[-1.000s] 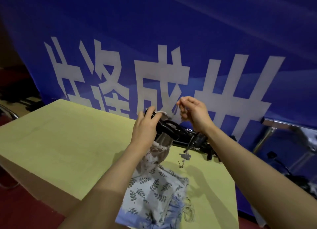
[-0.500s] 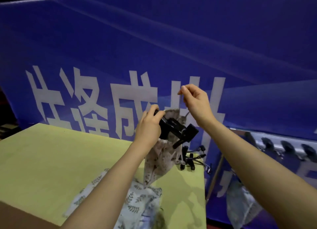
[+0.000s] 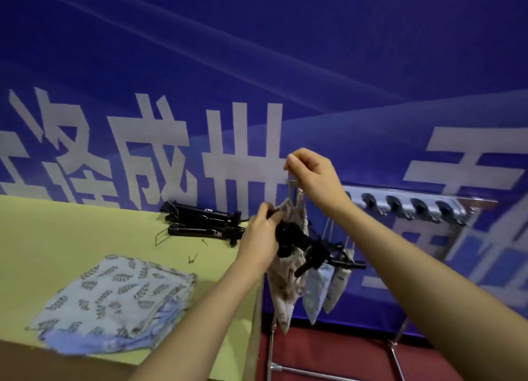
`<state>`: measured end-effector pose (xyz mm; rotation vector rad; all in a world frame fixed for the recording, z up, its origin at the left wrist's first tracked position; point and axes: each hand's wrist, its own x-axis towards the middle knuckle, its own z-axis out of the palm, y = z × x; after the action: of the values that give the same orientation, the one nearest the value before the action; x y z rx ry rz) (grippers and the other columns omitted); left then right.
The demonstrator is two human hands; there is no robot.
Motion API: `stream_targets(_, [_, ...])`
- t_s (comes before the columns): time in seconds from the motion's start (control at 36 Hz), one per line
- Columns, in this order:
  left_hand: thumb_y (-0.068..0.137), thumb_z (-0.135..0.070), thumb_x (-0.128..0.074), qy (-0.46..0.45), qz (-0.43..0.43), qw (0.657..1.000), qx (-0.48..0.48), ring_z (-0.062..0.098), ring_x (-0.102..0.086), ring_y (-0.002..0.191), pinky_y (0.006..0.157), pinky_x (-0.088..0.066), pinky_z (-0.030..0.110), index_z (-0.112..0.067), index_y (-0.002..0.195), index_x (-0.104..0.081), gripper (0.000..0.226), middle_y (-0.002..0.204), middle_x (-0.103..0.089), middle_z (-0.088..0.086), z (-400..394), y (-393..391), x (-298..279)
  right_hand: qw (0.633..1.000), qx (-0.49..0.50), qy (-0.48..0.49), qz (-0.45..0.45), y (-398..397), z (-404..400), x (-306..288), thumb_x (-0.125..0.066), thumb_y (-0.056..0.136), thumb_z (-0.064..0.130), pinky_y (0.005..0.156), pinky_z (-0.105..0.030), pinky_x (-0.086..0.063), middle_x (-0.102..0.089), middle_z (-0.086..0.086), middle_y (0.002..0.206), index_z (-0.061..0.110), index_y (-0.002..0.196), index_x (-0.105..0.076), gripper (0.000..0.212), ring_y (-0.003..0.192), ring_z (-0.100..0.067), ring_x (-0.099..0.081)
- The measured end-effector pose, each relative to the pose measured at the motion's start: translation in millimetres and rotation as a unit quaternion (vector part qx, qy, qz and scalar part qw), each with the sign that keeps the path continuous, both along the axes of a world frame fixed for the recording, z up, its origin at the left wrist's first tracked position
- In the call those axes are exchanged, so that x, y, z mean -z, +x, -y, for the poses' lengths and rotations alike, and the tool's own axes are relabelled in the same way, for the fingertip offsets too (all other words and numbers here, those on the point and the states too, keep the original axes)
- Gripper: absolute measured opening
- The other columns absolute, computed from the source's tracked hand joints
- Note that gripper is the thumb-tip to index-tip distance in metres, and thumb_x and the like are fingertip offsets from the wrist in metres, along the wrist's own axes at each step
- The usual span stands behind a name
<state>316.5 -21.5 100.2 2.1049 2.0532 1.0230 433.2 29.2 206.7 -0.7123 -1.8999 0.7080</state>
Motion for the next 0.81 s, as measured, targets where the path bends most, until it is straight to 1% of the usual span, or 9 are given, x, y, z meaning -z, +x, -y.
stream_targets(0.17, [0.087, -0.007, -0.053, -0.079, 0.031, 0.995, 0.049, 0.026, -0.048, 0.12, 0.102, -0.042, 0.035, -0.015, 0.136, -0.047, 0.05, 0.135, -0.031, 0.002, 11, 49, 22, 0.998, 0.011, -0.055, -0.007, 48, 6, 30, -0.044, 0.1, 0.018, 0.052, -0.013, -0.034, -0.044, 0.004, 0.059, 0.011, 0.077, -0.055, 0.026, 0.051, -0.004, -0.038])
stream_targets(0.25, [0.09, -0.02, -0.047, -0.133, -0.007, 0.99, 0.041, 0.03, -0.052, 0.113, 0.089, -0.047, 0.04, -0.017, 0.132, -0.048, 0.042, 0.132, -0.039, 0.002, 11, 66, 23, 0.996, 0.008, -0.09, 0.008, 66, 7, 41, -0.046, 0.099, 0.014, 0.05, -0.012, -0.032, -0.042, 0.007, 0.054, 0.009, 0.076, -0.057, 0.026, 0.048, -0.002, -0.038])
stream_targets(0.33, [0.09, -0.035, -0.044, -0.122, -0.031, 0.992, 0.02, 0.034, -0.058, 0.103, 0.08, -0.049, 0.04, -0.018, 0.113, -0.051, 0.029, 0.113, -0.057, 0.007, 7, 80, 22, 0.992, 0.004, -0.125, 0.013, 81, 8, 50, -0.047, 0.098, 0.011, 0.049, -0.012, -0.03, -0.042, 0.007, 0.052, 0.004, 0.076, -0.058, 0.026, 0.045, -0.001, -0.036])
stream_targets(0.39, [0.092, -0.046, -0.043, -0.111, -0.019, 0.993, 0.017, 0.034, -0.059, 0.096, 0.075, -0.049, 0.04, -0.017, 0.107, -0.046, 0.033, 0.103, -0.062, 0.01, 1, 87, 24, 0.99, 0.013, -0.14, 0.005, 89, 10, 57, -0.047, 0.097, 0.009, 0.048, -0.011, -0.03, -0.045, 0.011, 0.047, 0.003, 0.075, -0.058, 0.026, 0.043, 0.0, -0.037])
stream_targets(0.5, [0.092, -0.042, -0.045, -0.114, -0.052, 0.991, 0.04, 0.031, -0.048, 0.111, 0.087, -0.039, 0.039, -0.015, 0.116, -0.056, 0.037, 0.115, -0.059, 0.008, -13, 106, 25, 0.988, -0.008, -0.156, 0.019, 98, 20, 68, -0.046, 0.098, 0.005, 0.044, -0.007, -0.03, -0.048, 0.015, 0.041, -0.001, 0.076, -0.057, 0.025, 0.038, 0.0, -0.04])
stream_targets(0.56, [0.091, -0.028, -0.05, -0.103, -0.002, 0.993, 0.052, 0.028, -0.05, 0.112, 0.089, -0.037, 0.034, -0.013, 0.106, -0.064, 0.025, 0.114, -0.061, 0.006, -18, 111, 28, 0.989, -0.005, -0.143, 0.027, 97, 22, 68, -0.047, 0.097, 0.005, 0.046, -0.007, -0.032, -0.048, 0.016, 0.041, 0.0, 0.074, -0.057, 0.026, 0.041, 0.001, -0.043])
stream_targets(0.61, [0.089, -0.02, -0.053, -0.132, 0.119, 0.98, 0.086, 0.027, -0.058, 0.106, 0.09, -0.041, 0.028, -0.013, 0.097, -0.068, 0.019, 0.109, -0.067, 0.008, -18, 114, 36, 0.99, 0.008, -0.141, 0.005, 98, 20, 68, -0.048, 0.096, 0.005, 0.05, -0.008, -0.032, -0.049, 0.016, 0.043, 0.0, 0.071, -0.057, 0.027, 0.043, 0.001, -0.042])
stream_targets(0.69, [0.076, -0.047, -0.049, -0.163, 0.236, 0.95, 0.121, 0.026, -0.063, 0.098, 0.091, -0.049, 0.042, -0.029, 0.091, -0.065, 0.029, 0.1, -0.07, 0.009, -17, 114, 55, 0.989, 0.021, -0.145, -0.031, 104, 13, 70, -0.048, 0.096, 0.005, 0.05, -0.008, -0.031, -0.05, 0.015, 0.045, 0.001, 0.069, -0.055, 0.029, 0.044, 0.001, -0.041])
stream_targets(0.81, [0.085, -0.053, -0.051, -0.168, 0.124, 0.972, 0.113, 0.029, -0.062, 0.09, 0.088, -0.047, 0.042, -0.019, 0.092, -0.062, 0.037, 0.087, -0.07, 0.008, -22, 121, 59, 0.989, 0.026, -0.14, -0.038, 107, 11, 74, -0.048, 0.096, 0.006, 0.05, -0.007, -0.032, -0.05, 0.015, 0.046, 0.002, 0.067, -0.055, 0.03, 0.045, 0.001, -0.041])
